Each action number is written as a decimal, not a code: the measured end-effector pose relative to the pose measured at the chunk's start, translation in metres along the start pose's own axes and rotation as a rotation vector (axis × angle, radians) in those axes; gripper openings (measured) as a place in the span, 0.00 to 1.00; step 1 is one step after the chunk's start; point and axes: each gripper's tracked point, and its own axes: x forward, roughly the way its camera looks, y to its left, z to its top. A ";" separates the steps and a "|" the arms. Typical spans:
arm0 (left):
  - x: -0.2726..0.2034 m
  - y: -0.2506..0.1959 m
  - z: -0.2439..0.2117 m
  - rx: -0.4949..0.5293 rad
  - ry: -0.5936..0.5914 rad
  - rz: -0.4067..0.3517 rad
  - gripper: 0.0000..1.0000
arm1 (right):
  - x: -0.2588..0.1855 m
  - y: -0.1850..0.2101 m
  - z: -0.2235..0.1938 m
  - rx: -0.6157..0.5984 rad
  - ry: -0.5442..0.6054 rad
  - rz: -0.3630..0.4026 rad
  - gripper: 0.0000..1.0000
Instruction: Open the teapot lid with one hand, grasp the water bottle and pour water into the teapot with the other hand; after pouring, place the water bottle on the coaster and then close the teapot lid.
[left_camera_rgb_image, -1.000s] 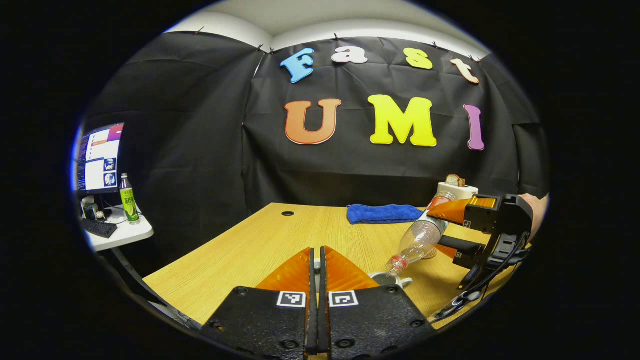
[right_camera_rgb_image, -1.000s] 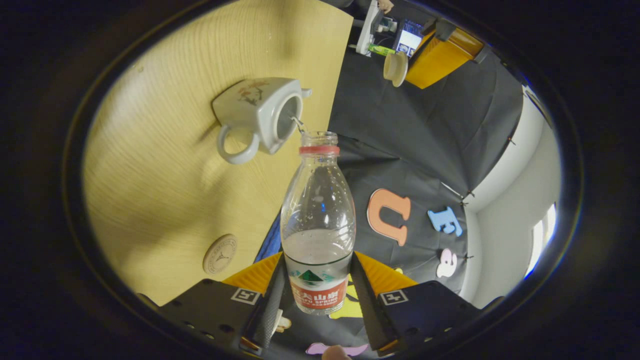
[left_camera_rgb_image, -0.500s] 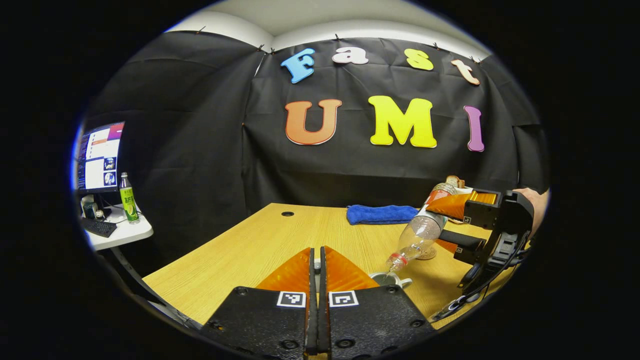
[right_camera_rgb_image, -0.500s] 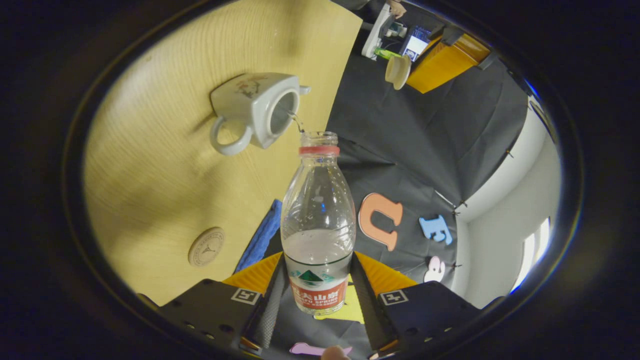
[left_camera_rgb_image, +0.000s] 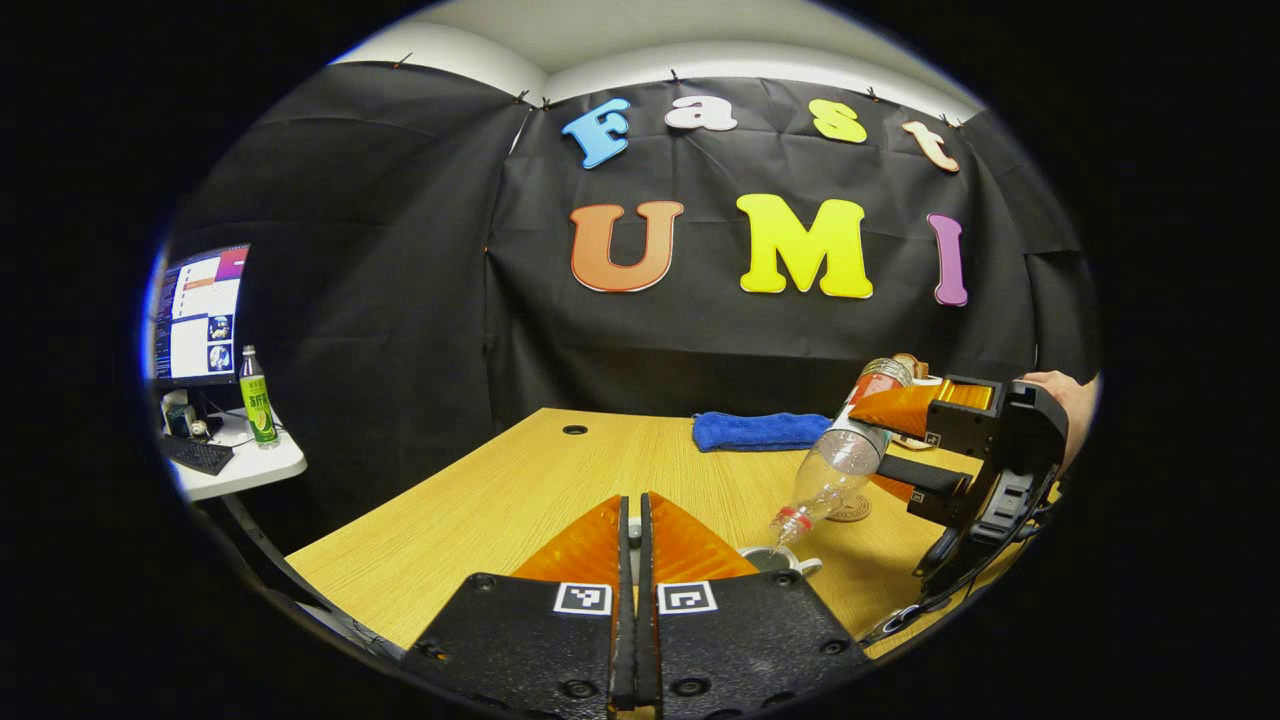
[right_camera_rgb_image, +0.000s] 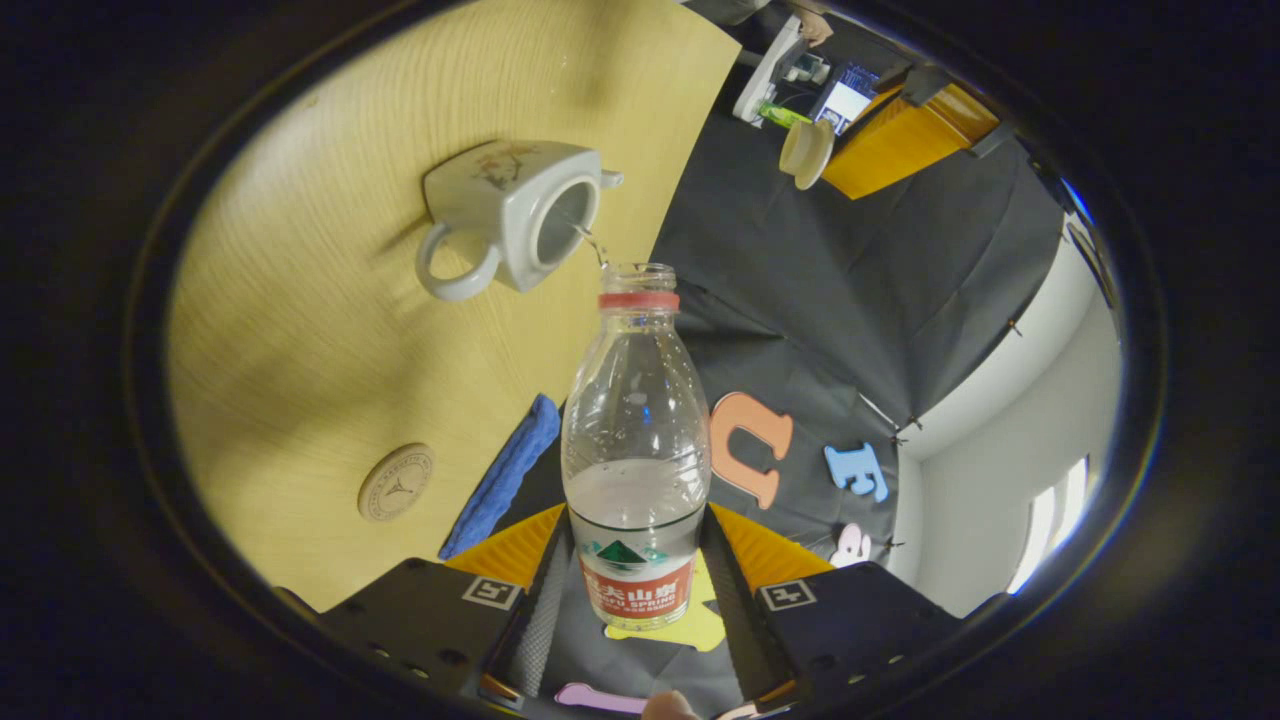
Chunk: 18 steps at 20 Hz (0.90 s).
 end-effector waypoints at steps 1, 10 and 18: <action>0.000 0.000 0.000 -0.002 0.001 0.000 0.03 | 0.001 0.000 0.001 -0.003 -0.001 -0.006 0.72; 0.000 0.004 0.000 -0.010 -0.003 0.006 0.03 | 0.001 -0.001 0.000 -0.004 -0.008 -0.014 0.71; -0.002 0.012 0.002 -0.014 -0.009 0.030 0.03 | 0.003 0.031 0.000 0.262 -0.030 0.088 0.71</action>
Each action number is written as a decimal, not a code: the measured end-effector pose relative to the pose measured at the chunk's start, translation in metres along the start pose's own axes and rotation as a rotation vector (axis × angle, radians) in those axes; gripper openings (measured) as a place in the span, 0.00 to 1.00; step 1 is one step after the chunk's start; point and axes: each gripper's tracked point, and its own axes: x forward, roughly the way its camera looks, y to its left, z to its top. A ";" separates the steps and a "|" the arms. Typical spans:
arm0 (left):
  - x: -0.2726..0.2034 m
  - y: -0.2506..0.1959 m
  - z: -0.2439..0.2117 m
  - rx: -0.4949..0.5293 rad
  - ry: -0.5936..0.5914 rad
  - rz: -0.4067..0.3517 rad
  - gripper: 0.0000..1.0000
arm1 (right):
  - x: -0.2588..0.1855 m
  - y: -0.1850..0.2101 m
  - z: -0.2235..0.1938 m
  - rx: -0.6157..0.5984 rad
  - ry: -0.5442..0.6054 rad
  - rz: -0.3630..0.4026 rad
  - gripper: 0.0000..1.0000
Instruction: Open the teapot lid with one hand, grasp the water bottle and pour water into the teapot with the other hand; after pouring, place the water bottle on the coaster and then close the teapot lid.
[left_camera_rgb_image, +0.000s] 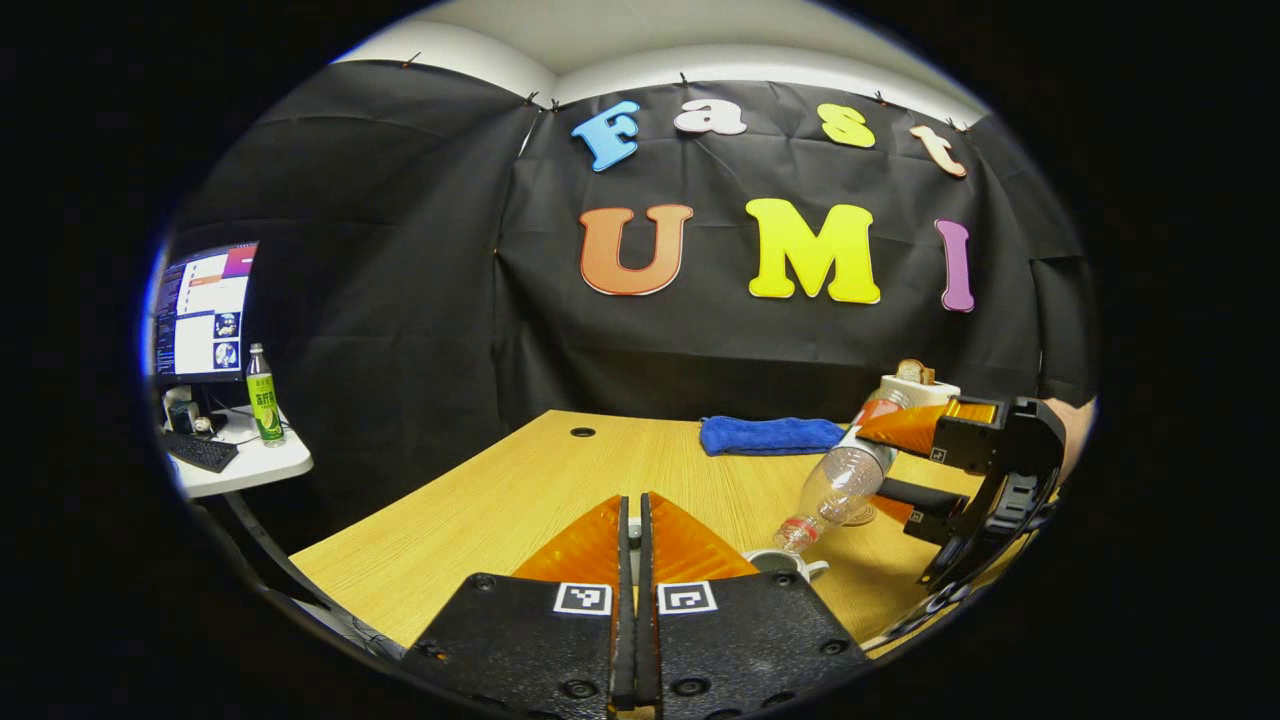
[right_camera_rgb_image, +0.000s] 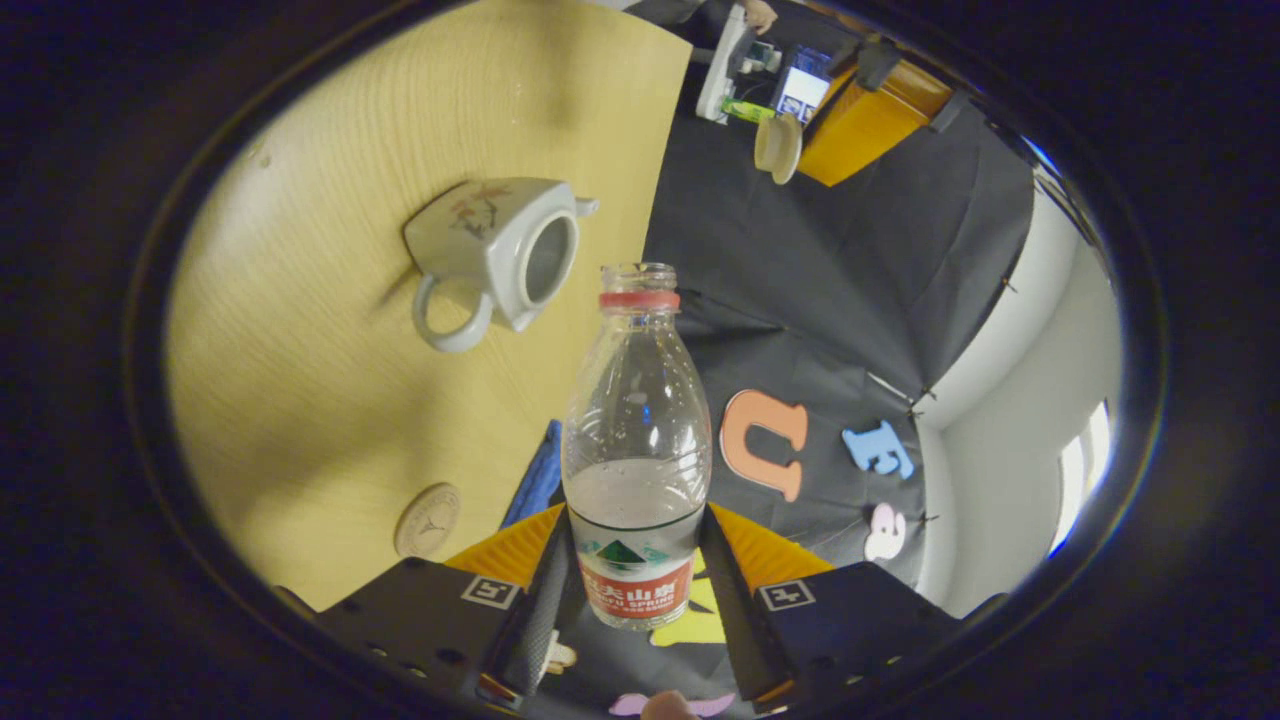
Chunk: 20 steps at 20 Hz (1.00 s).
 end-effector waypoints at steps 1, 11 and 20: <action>0.000 -0.001 0.001 0.000 -0.002 0.001 0.03 | 0.000 0.006 0.000 0.063 0.004 0.022 0.71; -0.001 -0.016 0.006 0.012 -0.013 -0.017 0.03 | -0.003 -0.004 -0.004 0.955 0.025 0.140 0.71; 0.000 -0.023 0.004 0.031 -0.012 -0.023 0.03 | 0.013 -0.027 -0.089 1.737 0.097 -0.006 0.71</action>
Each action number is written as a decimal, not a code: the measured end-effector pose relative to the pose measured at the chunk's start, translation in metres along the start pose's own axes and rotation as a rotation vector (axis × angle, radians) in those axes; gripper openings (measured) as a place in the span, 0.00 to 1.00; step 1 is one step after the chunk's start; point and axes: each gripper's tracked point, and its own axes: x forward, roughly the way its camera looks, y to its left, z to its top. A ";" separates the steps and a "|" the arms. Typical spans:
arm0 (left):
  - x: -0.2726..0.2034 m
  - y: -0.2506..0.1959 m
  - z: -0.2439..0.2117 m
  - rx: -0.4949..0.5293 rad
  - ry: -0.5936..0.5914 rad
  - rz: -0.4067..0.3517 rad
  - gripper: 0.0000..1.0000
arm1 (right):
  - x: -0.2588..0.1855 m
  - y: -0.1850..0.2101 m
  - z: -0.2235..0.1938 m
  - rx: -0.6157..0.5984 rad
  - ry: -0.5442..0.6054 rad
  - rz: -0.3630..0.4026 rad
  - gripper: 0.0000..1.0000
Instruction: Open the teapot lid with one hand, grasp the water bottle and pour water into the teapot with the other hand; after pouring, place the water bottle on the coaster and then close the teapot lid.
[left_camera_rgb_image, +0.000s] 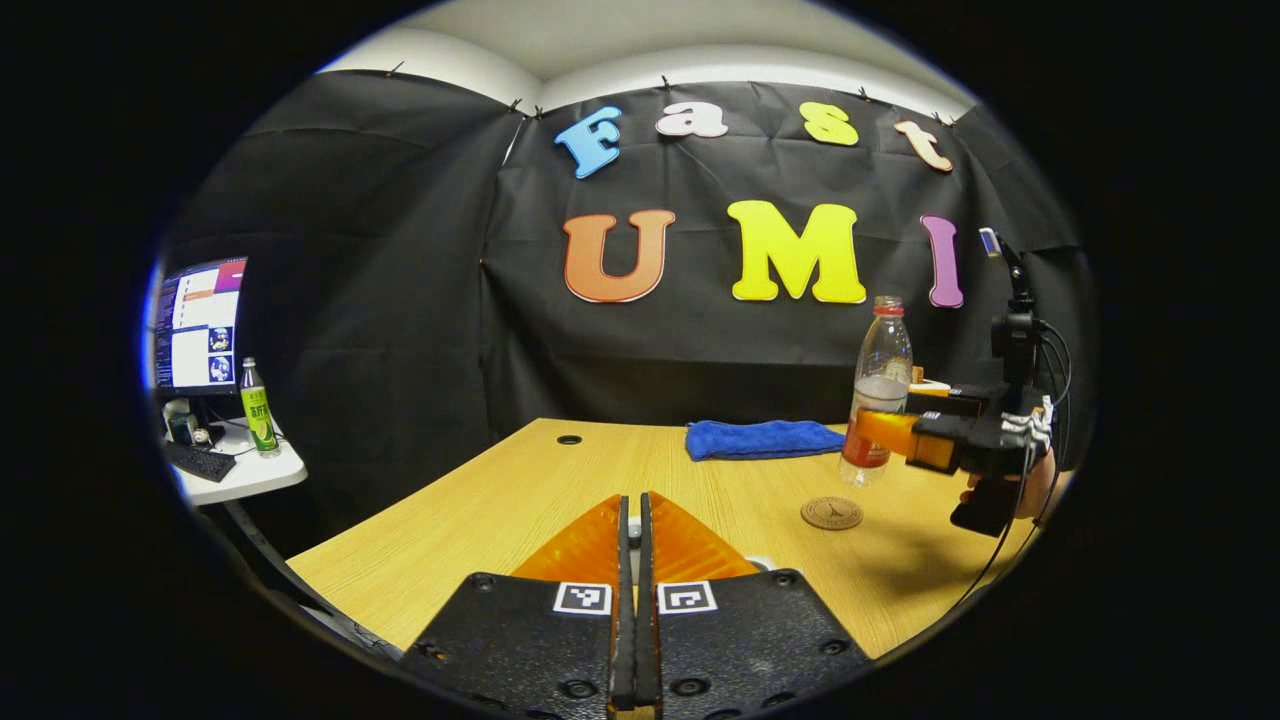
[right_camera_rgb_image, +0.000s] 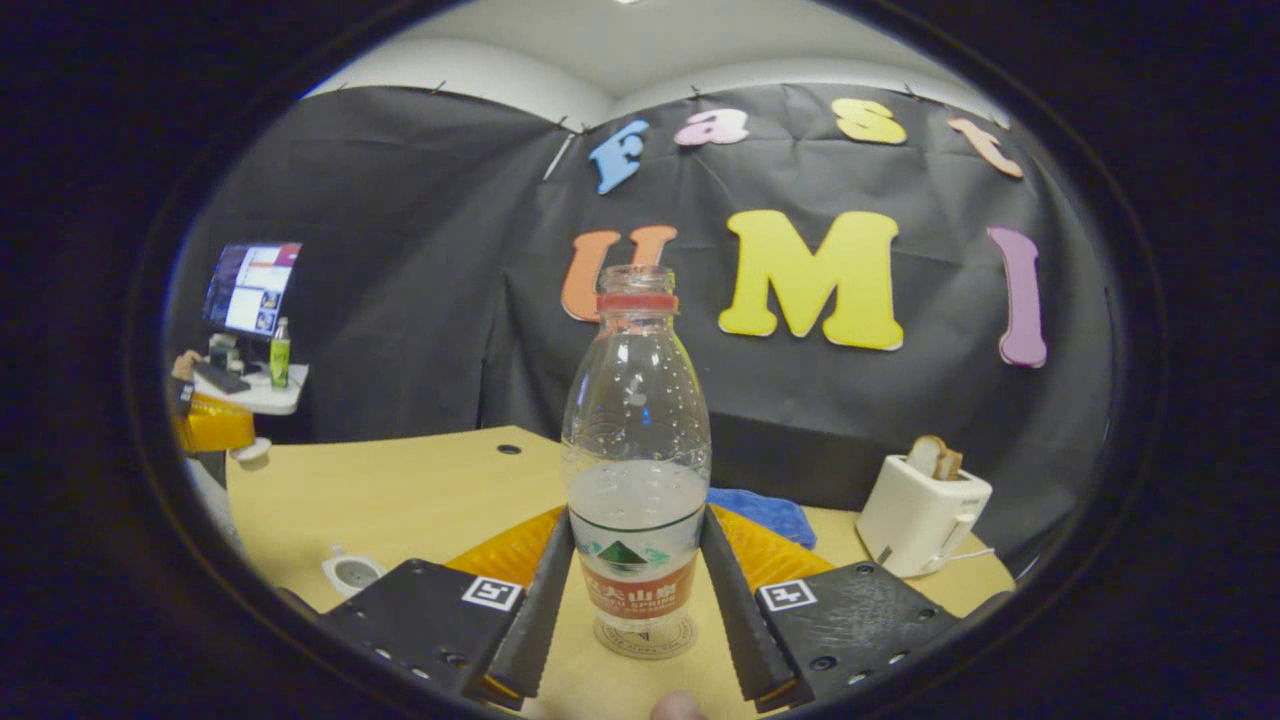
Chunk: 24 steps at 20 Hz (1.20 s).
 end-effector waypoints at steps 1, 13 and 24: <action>0.000 0.000 0.000 -0.001 -0.001 -0.001 0.03 | 0.005 -0.006 -0.005 0.019 0.007 -0.009 0.71; 0.003 0.011 -0.008 0.005 0.025 0.029 0.03 | 0.050 -0.006 -0.076 0.076 0.125 -0.023 0.71; 0.003 0.007 -0.007 0.012 0.023 0.028 0.03 | 0.045 0.000 -0.083 0.089 0.140 -0.017 0.93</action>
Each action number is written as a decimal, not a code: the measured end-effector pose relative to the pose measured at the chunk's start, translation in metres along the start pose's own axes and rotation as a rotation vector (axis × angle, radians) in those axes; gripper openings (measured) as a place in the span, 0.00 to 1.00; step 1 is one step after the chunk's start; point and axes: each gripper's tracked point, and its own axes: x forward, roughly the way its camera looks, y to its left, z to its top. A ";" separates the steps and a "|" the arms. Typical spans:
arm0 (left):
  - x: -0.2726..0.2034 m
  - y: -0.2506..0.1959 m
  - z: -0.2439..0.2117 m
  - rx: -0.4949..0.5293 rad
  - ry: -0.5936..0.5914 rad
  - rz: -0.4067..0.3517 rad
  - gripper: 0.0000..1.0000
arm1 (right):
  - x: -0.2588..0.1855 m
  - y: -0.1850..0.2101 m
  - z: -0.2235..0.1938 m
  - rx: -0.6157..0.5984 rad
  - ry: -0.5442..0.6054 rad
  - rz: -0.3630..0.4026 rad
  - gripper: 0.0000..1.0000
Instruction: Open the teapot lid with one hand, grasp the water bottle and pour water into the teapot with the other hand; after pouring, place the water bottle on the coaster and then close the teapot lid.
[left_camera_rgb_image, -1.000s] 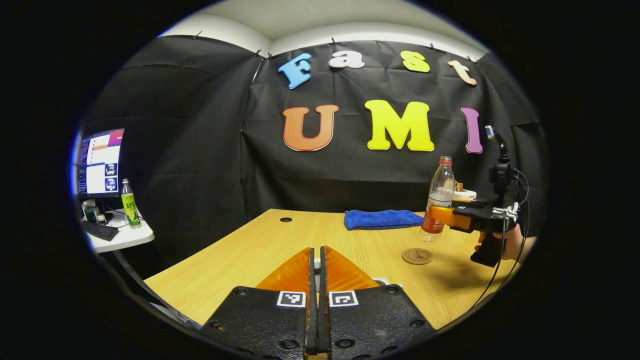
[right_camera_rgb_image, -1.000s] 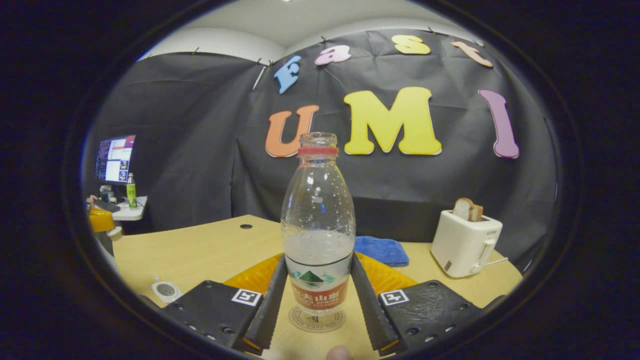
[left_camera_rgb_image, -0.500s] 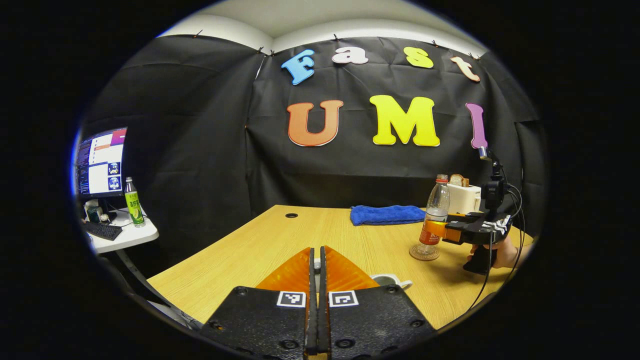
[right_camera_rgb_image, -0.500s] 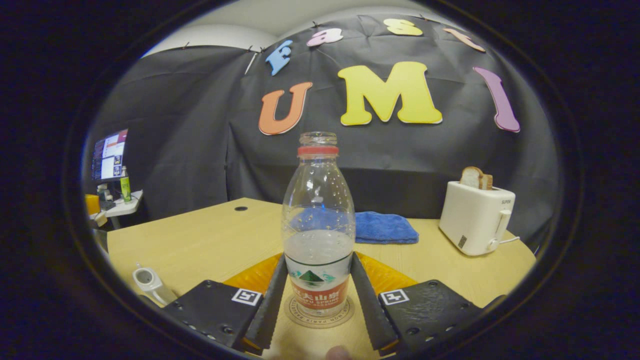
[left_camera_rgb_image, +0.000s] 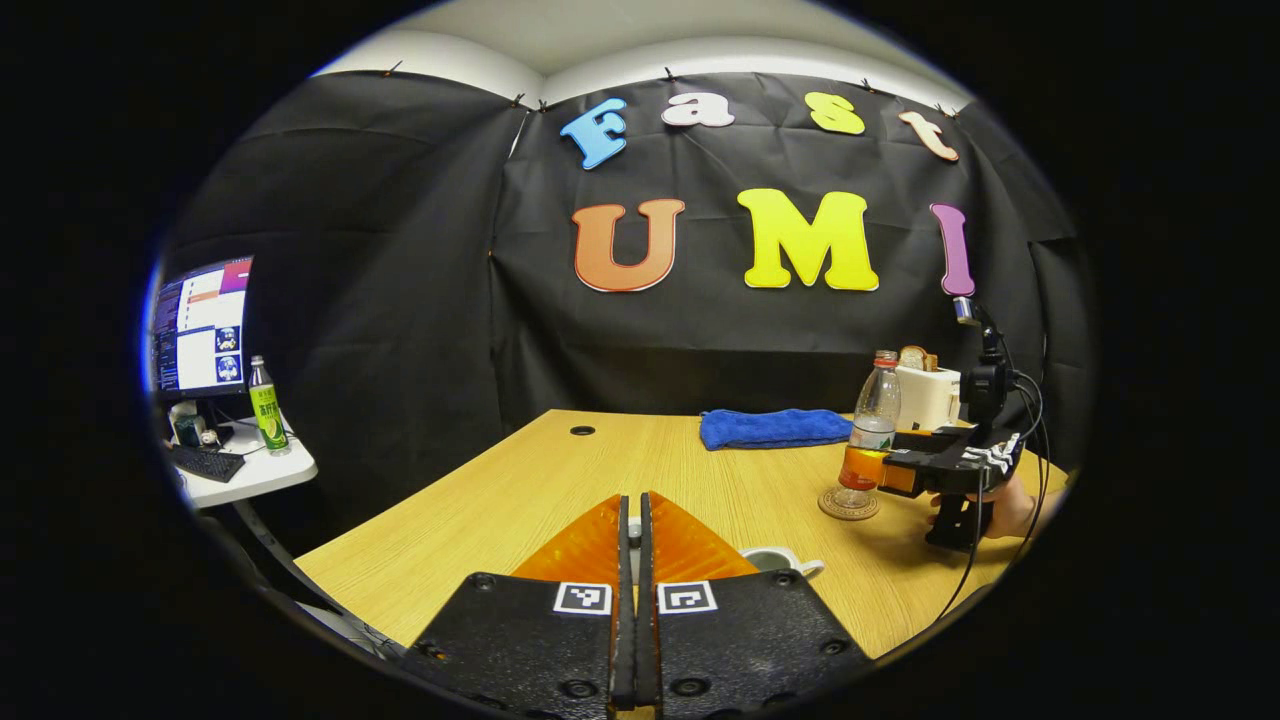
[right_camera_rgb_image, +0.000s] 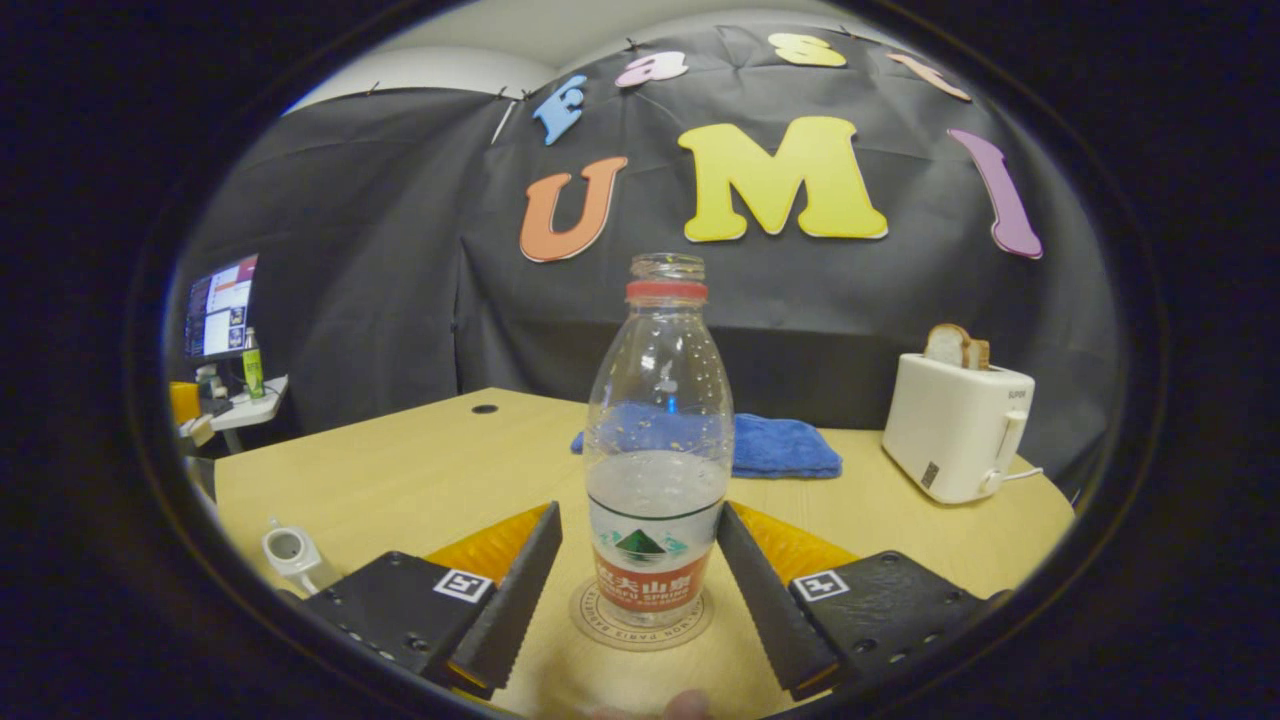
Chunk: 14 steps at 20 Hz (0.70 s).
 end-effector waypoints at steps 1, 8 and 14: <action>0.000 -0.001 0.001 -0.003 -0.003 -0.001 0.03 | -0.004 0.001 0.002 0.006 -0.004 0.003 0.95; 0.008 -0.042 -0.005 -0.038 -0.003 -0.075 0.03 | -0.076 -0.016 0.003 0.020 -0.019 -0.009 0.95; 0.020 -0.084 -0.014 0.002 0.007 -0.142 0.03 | -0.167 -0.049 -0.009 -0.005 -0.051 -0.097 0.95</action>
